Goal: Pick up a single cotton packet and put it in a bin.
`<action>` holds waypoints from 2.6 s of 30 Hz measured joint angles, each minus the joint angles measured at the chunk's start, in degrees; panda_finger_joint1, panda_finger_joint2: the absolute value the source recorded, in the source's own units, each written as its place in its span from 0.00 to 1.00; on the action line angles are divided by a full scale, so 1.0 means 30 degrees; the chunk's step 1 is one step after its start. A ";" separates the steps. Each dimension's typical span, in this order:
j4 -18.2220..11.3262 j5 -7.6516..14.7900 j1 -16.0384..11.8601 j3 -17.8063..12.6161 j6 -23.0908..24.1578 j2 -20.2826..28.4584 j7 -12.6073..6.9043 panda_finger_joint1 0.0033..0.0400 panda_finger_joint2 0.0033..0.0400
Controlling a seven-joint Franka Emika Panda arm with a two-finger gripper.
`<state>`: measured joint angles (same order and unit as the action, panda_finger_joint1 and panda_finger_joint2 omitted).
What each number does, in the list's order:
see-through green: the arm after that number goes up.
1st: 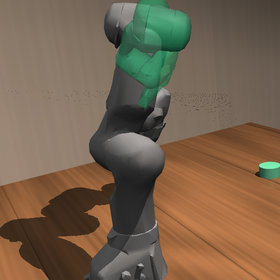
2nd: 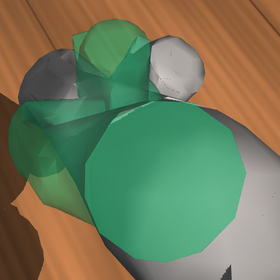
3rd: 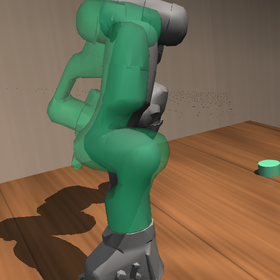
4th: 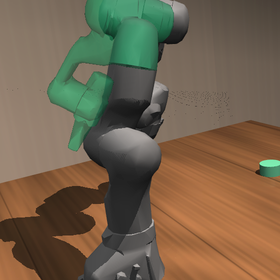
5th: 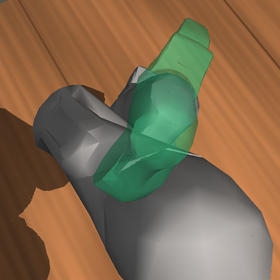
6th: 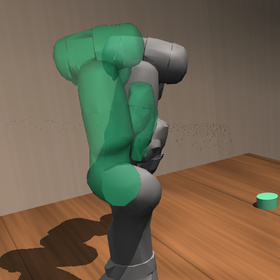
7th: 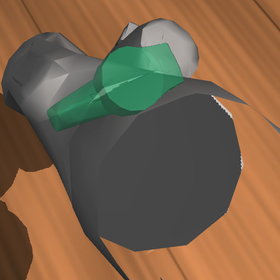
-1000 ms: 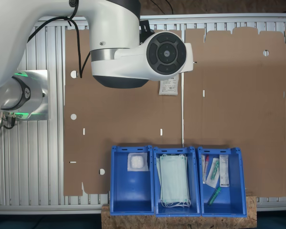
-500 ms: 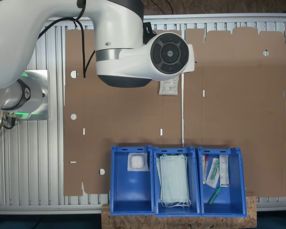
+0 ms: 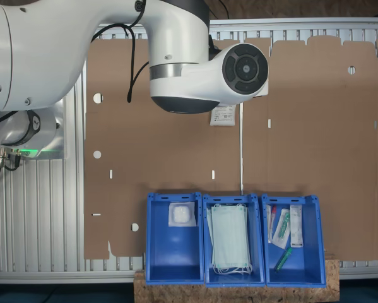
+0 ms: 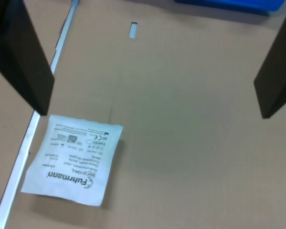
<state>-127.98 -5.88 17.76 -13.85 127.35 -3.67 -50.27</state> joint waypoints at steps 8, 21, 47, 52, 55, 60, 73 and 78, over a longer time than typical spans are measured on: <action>0.0899 0.0000 -0.0001 -0.0007 0.0260 -0.1144 0.0000 1.00 1.00; 0.2284 0.0000 -0.0004 -0.0010 0.0666 -0.3061 0.0000 1.00 1.00; 0.2462 0.0000 -0.0010 -0.0022 0.2707 -0.5897 0.0000 1.00 1.00; 0.2462 0.0000 -0.0026 -0.0051 0.3414 -0.6398 0.0000 1.00 1.00; 0.2462 0.0000 -0.0039 -0.0067 0.3692 -0.6599 0.0000 1.00 1.00; 0.2463 0.0000 -0.0078 -0.0088 0.4074 -0.6853 0.0000 1.00 1.00; 0.2471 0.0000 -0.0145 -0.0153 0.4729 -0.7385 0.0000 1.00 1.00; 0.2495 0.0000 -0.0149 -0.0164 0.5124 -0.7660 0.0000 1.00 1.00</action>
<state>-120.49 -5.88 17.31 -14.35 142.72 -26.65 -50.27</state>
